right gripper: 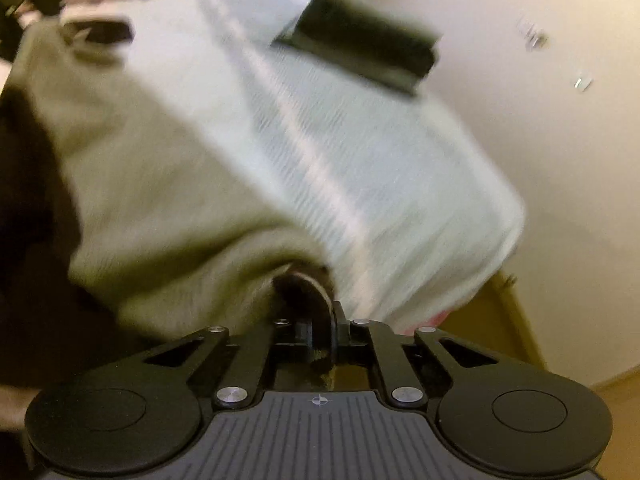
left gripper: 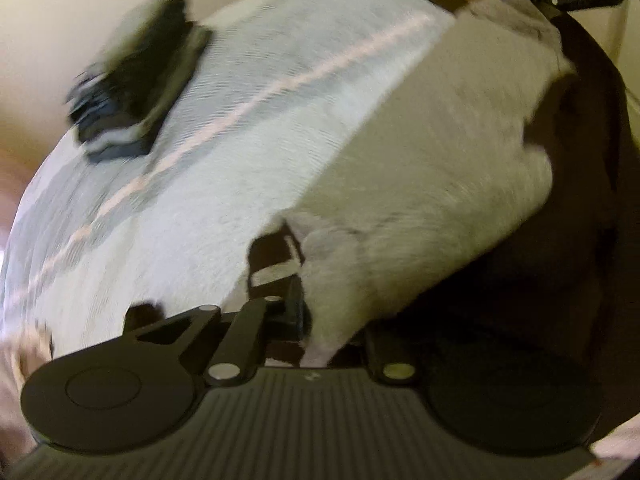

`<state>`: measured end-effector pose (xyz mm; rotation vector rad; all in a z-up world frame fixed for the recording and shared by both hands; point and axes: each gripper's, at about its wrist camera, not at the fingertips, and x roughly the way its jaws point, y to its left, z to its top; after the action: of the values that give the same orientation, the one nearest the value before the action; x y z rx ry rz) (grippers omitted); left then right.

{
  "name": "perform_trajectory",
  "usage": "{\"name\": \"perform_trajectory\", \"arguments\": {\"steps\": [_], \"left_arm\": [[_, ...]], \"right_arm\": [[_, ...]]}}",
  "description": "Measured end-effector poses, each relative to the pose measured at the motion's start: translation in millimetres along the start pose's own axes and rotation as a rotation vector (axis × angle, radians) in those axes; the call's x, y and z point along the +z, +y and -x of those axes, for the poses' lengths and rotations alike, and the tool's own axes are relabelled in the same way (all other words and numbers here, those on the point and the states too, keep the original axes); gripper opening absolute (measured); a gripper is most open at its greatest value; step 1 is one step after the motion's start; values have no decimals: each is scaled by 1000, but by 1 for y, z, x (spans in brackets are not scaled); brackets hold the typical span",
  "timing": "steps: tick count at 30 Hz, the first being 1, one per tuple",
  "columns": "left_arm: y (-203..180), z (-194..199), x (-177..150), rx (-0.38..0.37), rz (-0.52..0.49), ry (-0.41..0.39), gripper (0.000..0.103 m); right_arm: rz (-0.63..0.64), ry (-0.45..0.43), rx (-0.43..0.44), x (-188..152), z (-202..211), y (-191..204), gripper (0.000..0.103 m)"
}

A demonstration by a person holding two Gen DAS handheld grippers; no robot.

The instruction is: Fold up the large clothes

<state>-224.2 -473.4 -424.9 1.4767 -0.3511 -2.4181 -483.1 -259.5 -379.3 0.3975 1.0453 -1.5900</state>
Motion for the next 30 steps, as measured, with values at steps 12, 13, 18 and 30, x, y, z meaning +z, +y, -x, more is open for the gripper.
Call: {"name": "perform_trajectory", "arguments": {"steps": [12,13,18,30], "left_arm": [[24,171,-35,310,525,-6,8],[23,187,-40,347,580,-5,8],[-8,282,-60,579,841,-18,8],[-13,433,-88,840,1189,20,12]], "right_arm": [[183,-475,97,160,81,-49,4],[204,-515,130,170,88,-48,4],[299,-664,294,194,140,-31,4],[348,-691,729,318,202,6,8]]}}
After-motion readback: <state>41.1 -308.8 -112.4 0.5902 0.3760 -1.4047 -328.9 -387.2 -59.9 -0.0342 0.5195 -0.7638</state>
